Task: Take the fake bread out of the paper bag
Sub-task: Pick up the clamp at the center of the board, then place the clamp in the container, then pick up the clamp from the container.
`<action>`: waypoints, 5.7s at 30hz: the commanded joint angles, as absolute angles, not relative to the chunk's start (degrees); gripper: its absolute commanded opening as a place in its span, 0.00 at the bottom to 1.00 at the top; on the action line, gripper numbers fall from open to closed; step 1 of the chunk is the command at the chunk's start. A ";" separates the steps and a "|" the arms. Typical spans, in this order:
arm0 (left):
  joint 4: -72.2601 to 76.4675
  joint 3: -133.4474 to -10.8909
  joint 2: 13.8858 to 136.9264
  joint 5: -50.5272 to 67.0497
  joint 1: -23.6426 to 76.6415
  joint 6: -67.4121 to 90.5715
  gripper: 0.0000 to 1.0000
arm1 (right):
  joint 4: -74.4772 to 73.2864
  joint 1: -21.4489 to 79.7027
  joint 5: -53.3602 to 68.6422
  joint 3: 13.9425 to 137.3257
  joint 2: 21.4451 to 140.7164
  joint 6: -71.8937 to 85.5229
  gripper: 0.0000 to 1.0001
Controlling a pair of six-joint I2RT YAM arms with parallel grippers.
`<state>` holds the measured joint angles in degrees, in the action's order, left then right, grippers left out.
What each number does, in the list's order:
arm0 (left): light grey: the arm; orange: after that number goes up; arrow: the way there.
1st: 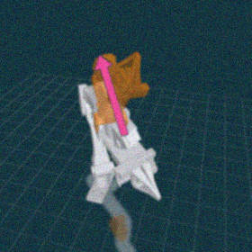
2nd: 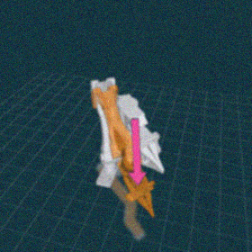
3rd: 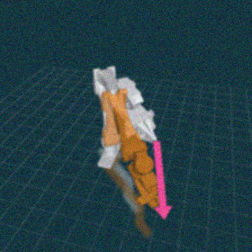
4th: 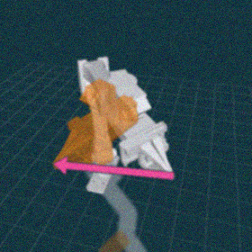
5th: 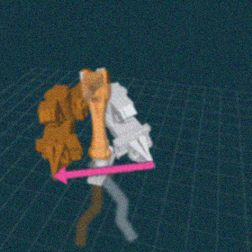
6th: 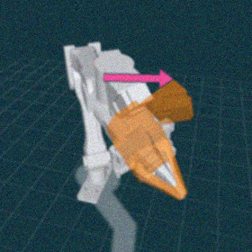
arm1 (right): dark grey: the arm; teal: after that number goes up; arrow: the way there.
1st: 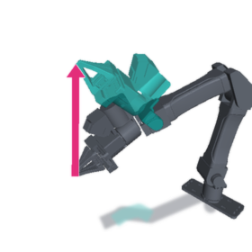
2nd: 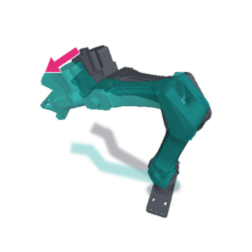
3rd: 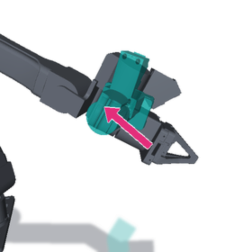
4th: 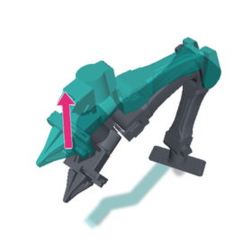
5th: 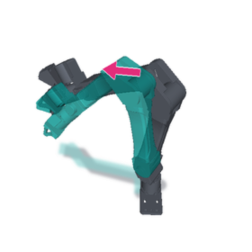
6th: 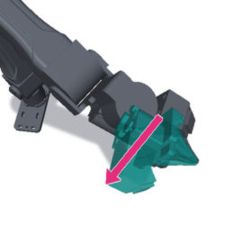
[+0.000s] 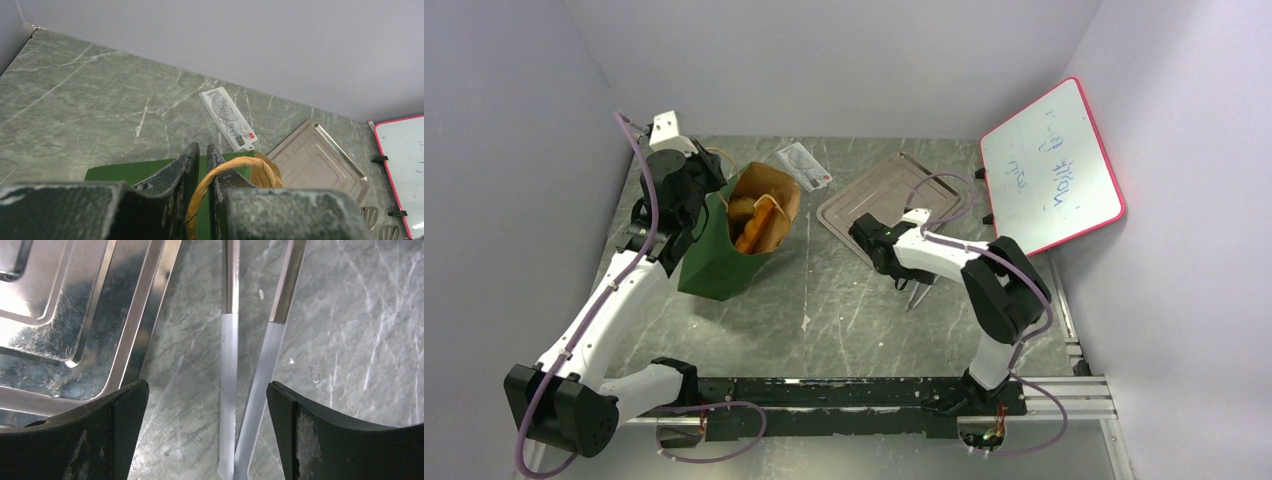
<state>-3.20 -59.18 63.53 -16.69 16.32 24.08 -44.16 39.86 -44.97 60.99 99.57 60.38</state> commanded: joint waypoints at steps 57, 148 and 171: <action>-2.26 -58.36 61.56 -14.68 15.73 25.83 0.07 | -35.20 44.87 -39.47 65.31 107.72 60.01 0.43; -4.89 -53.61 59.35 -13.91 15.82 24.08 0.07 | 10.52 47.99 -18.28 52.51 96.64 13.40 0.76; -4.57 -50.78 60.39 -13.74 15.84 25.38 0.07 | 17.32 46.09 -16.49 49.28 105.29 12.52 0.68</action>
